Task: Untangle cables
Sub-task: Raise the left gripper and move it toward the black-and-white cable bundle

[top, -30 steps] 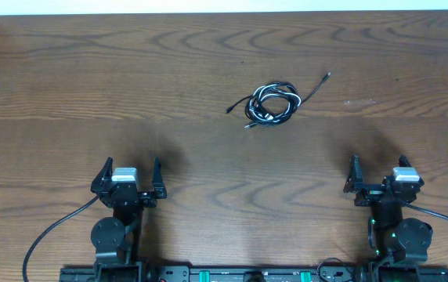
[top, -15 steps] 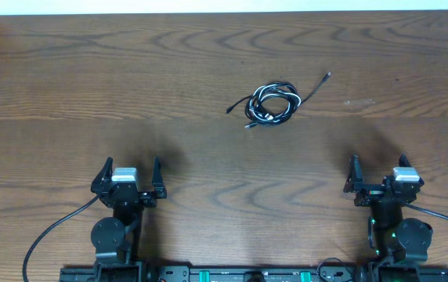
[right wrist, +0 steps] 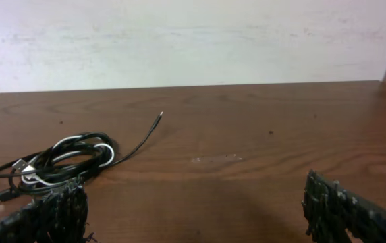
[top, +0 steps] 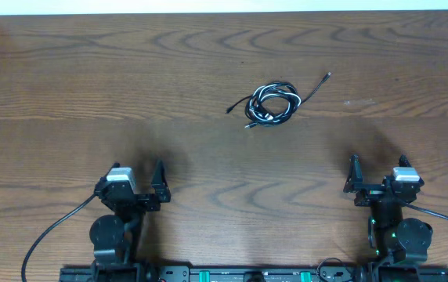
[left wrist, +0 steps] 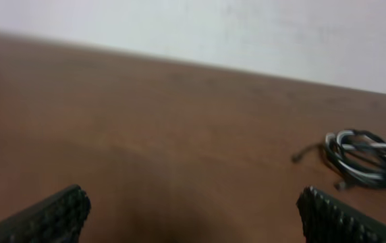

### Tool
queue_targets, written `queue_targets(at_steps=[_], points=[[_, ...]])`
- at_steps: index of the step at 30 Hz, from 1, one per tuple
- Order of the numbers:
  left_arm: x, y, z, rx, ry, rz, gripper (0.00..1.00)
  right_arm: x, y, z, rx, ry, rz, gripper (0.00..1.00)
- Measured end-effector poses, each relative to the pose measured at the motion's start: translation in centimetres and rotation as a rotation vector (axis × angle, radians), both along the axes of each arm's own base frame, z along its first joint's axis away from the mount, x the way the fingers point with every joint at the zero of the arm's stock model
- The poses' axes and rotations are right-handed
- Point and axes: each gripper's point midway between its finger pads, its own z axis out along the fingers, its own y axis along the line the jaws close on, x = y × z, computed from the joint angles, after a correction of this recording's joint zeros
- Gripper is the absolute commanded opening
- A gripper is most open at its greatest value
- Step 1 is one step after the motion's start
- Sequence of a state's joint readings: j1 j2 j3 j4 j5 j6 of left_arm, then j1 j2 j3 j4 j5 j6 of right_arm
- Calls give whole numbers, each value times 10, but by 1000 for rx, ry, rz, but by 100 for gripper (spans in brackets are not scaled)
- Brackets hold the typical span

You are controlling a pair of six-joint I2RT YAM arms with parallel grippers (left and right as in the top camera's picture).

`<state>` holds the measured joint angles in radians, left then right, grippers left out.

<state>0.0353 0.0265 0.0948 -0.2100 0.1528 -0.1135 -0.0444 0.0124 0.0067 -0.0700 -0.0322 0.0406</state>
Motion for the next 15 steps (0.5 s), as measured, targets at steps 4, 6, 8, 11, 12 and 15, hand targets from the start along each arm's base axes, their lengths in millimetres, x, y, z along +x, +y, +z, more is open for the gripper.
queue_targets(at_steps=[4,6,8,11,12,15], points=[[-4,-6,-1,-61,90,-18,98,0,0,0,0,0,-1,99],[-4,-8,9,-79,120,-25,98,0,0,0,0,0,-1,99],[-4,-9,18,-91,155,-30,98,0,0,0,0,0,-2,99],[-2,-10,28,-100,223,-31,98,0,0,0,0,0,-2,99],[-1,-10,30,-102,246,-30,98,0,0,0,0,0,-3,99],[8,-13,36,-113,289,-43,98,0,0,0,0,0,-3,99]])
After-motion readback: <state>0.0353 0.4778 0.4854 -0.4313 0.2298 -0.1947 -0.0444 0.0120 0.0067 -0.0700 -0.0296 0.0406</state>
